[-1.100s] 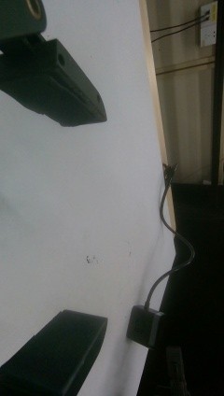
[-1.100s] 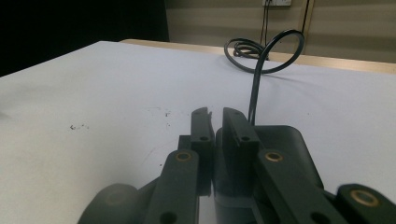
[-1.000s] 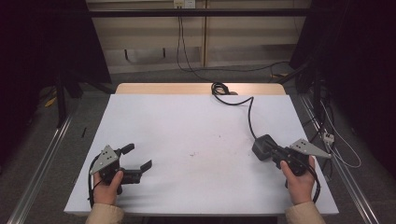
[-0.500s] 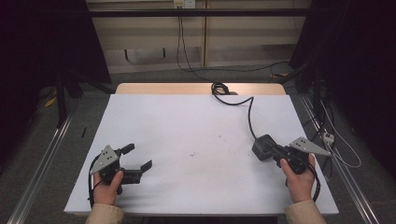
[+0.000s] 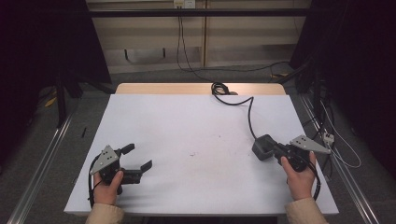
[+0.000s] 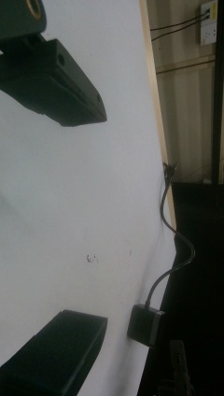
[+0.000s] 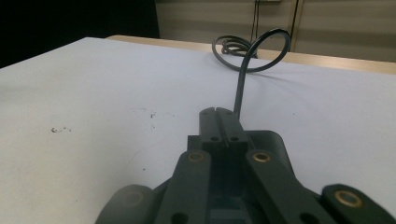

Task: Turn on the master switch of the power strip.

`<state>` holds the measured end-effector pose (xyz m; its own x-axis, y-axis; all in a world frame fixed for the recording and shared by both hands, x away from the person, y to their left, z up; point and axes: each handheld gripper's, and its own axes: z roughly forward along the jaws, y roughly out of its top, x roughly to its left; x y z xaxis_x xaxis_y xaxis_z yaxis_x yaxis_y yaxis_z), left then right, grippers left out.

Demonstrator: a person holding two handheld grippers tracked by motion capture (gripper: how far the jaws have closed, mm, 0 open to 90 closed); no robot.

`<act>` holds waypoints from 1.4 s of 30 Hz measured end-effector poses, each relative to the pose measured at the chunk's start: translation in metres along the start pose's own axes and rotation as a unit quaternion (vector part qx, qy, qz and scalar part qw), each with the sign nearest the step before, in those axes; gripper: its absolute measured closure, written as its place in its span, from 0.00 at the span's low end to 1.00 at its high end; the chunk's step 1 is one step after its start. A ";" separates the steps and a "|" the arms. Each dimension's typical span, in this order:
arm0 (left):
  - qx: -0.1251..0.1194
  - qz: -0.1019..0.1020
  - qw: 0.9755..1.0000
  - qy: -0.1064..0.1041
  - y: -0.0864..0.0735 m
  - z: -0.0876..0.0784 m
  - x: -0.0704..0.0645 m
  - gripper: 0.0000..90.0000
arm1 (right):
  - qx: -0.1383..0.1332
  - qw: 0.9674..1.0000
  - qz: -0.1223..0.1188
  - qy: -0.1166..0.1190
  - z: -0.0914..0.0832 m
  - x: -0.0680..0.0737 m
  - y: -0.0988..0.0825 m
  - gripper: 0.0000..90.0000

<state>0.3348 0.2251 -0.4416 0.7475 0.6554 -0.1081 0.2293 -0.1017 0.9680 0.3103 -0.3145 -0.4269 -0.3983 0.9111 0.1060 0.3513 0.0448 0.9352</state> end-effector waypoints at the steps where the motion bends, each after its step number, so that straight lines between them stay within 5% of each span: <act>1: 0.000 0.000 1.000 -0.001 0.000 0.000 0.000 0.04 | 0.001 1.000 -0.001 -0.001 0.000 0.000 0.000 1.00; 42: 0.001 0.000 1.000 0.000 0.000 0.000 0.000 0.04 | 0.022 0.999 -0.014 -0.023 0.001 -0.008 -0.007 1.00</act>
<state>0.3346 0.2253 -0.4411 0.7476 0.6552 -0.1088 0.2305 -0.1022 0.9677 0.3122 -0.3214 -0.4343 -0.3691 0.9272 0.0636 0.3783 0.0874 0.9216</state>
